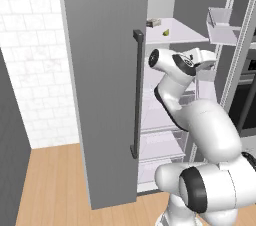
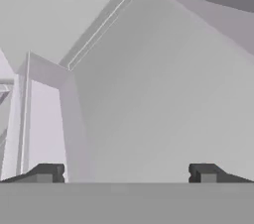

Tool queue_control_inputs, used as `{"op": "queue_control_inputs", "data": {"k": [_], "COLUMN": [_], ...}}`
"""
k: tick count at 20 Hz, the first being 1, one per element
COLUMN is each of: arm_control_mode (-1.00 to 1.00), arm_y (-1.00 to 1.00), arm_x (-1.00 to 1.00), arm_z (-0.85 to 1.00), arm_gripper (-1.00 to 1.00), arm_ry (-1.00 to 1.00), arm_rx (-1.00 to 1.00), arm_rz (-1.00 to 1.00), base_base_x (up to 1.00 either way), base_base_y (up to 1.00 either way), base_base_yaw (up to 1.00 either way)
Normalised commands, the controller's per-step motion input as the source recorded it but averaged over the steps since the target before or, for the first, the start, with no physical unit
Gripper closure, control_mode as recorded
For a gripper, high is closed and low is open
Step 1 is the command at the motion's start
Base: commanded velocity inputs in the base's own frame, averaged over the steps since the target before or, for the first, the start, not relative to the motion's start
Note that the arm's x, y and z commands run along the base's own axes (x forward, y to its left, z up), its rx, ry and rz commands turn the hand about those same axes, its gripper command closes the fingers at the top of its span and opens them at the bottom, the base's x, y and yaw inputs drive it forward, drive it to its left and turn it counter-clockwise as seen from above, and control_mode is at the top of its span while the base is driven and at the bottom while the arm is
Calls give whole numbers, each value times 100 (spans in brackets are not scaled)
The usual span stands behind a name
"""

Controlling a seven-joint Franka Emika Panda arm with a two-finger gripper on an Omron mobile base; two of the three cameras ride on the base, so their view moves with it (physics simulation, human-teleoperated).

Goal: Grab a lemon wedge from the fridge and one ice cube from the ice bowl, and put them in the glass of lemonade.

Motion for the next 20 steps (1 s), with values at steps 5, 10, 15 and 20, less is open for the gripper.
{"op": "queue_control_inputs", "data": {"k": [5,10,15,20], "arm_control_mode": [-100,-100,-100,-100], "arm_y": [-64,-70,-91,-92], "arm_x": [0,0,-6,-23], "arm_z": [0,0,0,0], "arm_gripper": [-100,-100,-100,-100], "arm_ry": [9,4,3,1], "arm_rx": [-7,0,0,0], "arm_rz": [-6,-8,-8,-8], "base_base_x": [0,0,0,0], "base_base_y": [0,0,0,0], "base_base_yaw": [0,0,0,0]}}
